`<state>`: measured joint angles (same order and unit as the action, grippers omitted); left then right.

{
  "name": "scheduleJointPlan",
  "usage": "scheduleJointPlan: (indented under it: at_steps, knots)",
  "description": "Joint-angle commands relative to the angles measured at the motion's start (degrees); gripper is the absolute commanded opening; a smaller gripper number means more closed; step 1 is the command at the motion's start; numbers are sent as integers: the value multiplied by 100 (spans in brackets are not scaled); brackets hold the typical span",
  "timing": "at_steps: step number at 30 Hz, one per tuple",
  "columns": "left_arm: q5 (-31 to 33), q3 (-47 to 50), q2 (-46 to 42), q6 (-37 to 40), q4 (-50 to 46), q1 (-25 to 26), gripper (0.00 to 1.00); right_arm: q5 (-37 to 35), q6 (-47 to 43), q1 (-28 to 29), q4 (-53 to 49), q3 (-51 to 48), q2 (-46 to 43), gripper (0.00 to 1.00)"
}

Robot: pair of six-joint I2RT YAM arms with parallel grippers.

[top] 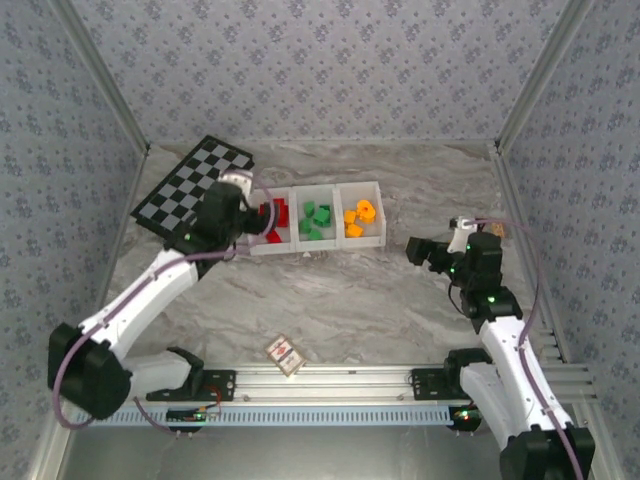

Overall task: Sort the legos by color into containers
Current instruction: Reset both arms

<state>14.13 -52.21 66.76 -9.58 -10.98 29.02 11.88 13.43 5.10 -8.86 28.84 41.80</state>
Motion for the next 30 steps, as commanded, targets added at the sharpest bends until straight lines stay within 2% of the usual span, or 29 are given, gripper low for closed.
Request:
scheduleJointPlan:
  at_steps: [1,3,6,10,13,15,18,20,22,25,26,27,29,30]
  knots:
    - [496,1119,-790,621,1466,-1,99,-893,-1314,248,1218,-271,222,100]
    - [444,1959,-1290,726,2242,-72,100,-1208,-1597,95,1634,-439,467,100]
    - [375,2931,-1816,700,3094,-265,100,-1055,-1388,-556,2674,-819,1013,100]
    - [279,3357,-1915,481,3294,-717,100,-1092,-1249,-1056,4181,-1123,2301,100]
    - [226,3445,-1652,558,3536,-912,100,-880,-1162,-976,5064,-1037,3298,100]
    - [318,3464,-1441,705,3761,-1003,100,-670,-1449,-866,4942,-794,3500,99]
    - [111,3485,-1179,826,4027,-1387,100,-914,-1698,-668,5820,-890,4268,100]
    - [-189,3476,-972,724,4156,-1776,100,-955,-1562,-600,6600,-1052,4725,100]
    - [-423,3467,-725,634,4366,-2073,100,-1019,-1737,-607,6028,-949,4478,100]
    - [-738,3442,2,526,4915,-2449,100,-1160,-1701,-590,6181,-976,4536,100]
    - [-941,3227,235,576,4553,-2591,100,-1271,-1651,-589,6123,-952,4526,100]
    - [-899,3172,474,659,4589,-2620,99,-1371,-1602,-585,6147,-927,4558,100]
    - [-763,3317,888,839,5426,-2641,100,-1647,-1498,-585,6055,-883,4558,100]
    - [-792,3270,891,931,5329,-2655,100,-1728,-1472,-585,6031,-862,4568,100]
